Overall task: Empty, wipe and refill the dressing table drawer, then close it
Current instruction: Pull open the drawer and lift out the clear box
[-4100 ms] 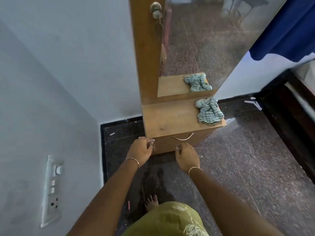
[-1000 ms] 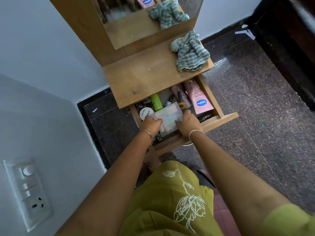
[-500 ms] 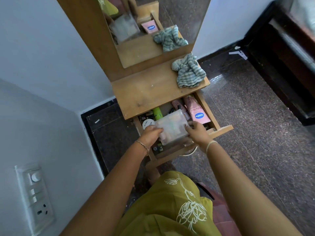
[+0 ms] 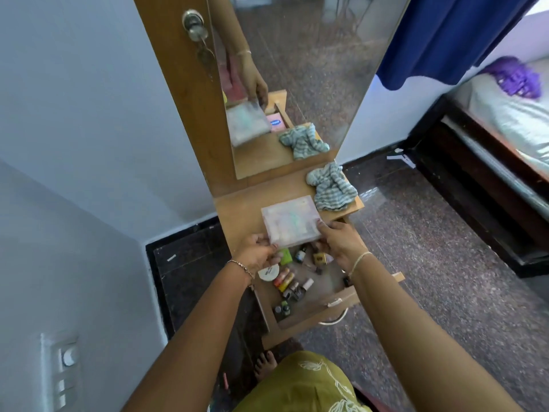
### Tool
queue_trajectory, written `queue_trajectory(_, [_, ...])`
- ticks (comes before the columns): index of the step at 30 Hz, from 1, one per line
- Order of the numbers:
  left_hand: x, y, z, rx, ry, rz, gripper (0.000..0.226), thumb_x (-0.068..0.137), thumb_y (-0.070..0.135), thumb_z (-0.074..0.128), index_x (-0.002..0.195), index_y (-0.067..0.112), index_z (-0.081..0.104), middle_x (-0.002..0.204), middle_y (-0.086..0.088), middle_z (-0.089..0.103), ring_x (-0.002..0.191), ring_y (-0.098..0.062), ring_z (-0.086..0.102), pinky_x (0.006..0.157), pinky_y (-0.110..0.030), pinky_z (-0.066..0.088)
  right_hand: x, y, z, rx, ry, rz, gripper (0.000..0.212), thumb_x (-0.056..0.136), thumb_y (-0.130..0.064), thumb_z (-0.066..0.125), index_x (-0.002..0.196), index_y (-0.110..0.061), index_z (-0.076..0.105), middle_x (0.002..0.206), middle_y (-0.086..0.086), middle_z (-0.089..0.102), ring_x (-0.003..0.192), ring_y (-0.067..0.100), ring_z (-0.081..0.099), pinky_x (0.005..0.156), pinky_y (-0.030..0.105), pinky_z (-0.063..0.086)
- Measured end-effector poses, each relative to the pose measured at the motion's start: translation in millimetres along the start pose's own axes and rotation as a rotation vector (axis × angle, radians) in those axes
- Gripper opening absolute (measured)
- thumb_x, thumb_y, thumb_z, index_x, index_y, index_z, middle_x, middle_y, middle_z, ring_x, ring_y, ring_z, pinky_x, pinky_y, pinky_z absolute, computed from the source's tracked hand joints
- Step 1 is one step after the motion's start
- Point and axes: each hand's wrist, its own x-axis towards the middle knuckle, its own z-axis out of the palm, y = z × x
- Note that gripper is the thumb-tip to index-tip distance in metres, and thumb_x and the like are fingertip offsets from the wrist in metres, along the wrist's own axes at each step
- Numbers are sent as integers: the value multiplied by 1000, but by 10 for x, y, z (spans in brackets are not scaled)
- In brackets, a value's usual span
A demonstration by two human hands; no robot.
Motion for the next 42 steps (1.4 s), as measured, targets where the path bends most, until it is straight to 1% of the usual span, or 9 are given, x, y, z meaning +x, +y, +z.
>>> queue_trajectory(8, [598, 131, -12, 4, 181, -17, 22, 86, -9, 58, 75, 8, 52, 69, -10, 59, 60, -16, 56, 45, -19, 50, 391, -185, 464, 314, 204, 101, 27, 88, -5, 66, 113, 2, 57, 99, 14, 55, 65, 16, 57, 42, 18, 51])
queue_trajectory(13, [898, 191, 5, 5, 249, 13, 22, 85, -5, 62, 72, 10, 53, 47, -1, 61, 42, -8, 55, 47, -19, 50, 601, -152, 538, 369, 314, 102, 30, 82, 1, 69, 110, 5, 58, 103, 18, 64, 98, 31, 66, 89, 43, 55])
queue_trajectory(17, [1012, 254, 96, -27, 295, 26, 21, 85, -9, 59, 76, 9, 53, 62, -6, 57, 39, -6, 54, 41, -15, 49, 695, -162, 536, 331, 361, 112, 20, 84, -3, 68, 101, 1, 60, 78, 7, 60, 83, 26, 66, 79, 37, 57])
queue_trajectory(24, [1058, 242, 261, -95, 265, 104, 33, 83, -13, 56, 96, 17, 56, 61, -1, 57, 58, -12, 51, 46, -12, 45, 774, -149, 631, 318, 472, 53, 21, 83, -2, 62, 103, -3, 68, 105, 15, 68, 98, 31, 64, 92, 44, 53])
queue_trajectory(27, [1068, 227, 280, -131, 264, 95, 24, 83, -13, 56, 85, 11, 59, 52, 4, 58, 60, -14, 50, 49, -13, 44, 748, -174, 679, 366, 353, -2, 18, 85, 6, 56, 98, -4, 63, 82, 11, 61, 71, 22, 59, 68, 30, 52])
queue_trajectory(31, [1027, 221, 280, -191, 281, 116, 42, 84, -12, 56, 124, -1, 55, 96, -9, 61, 77, -18, 57, 59, -15, 46, 723, -164, 650, 384, 315, -6, 20, 86, 7, 53, 99, -4, 62, 84, 9, 57, 71, 18, 55, 70, 28, 49])
queue_trajectory(34, [960, 166, 287, -166, 266, 161, 42, 85, -9, 56, 126, -3, 54, 98, -7, 63, 77, -14, 57, 68, -21, 47, 636, -119, 568, 435, 249, 4, 18, 88, 7, 53, 91, -9, 60, 78, 5, 60, 66, 12, 58, 56, 18, 49])
queue_trajectory(38, [773, -49, 194, 83, 329, 194, 29, 84, 6, 66, 112, 9, 62, 111, -9, 66, 95, -19, 63, 92, -38, 52, 511, 139, 298, 249, 206, -74, 14, 89, 4, 56, 84, -8, 62, 89, 13, 66, 74, 17, 60, 67, 28, 49])
queue_trajectory(42, [482, -429, 65, 467, 253, 269, 5, 82, 16, 70, 84, 16, 66, 92, -6, 71, 82, -18, 64, 79, -31, 53, 307, 596, -50, -245, 140, -160, 11, 83, 0, 65, 92, -6, 66, 88, 12, 68, 79, 19, 63, 74, 31, 53])
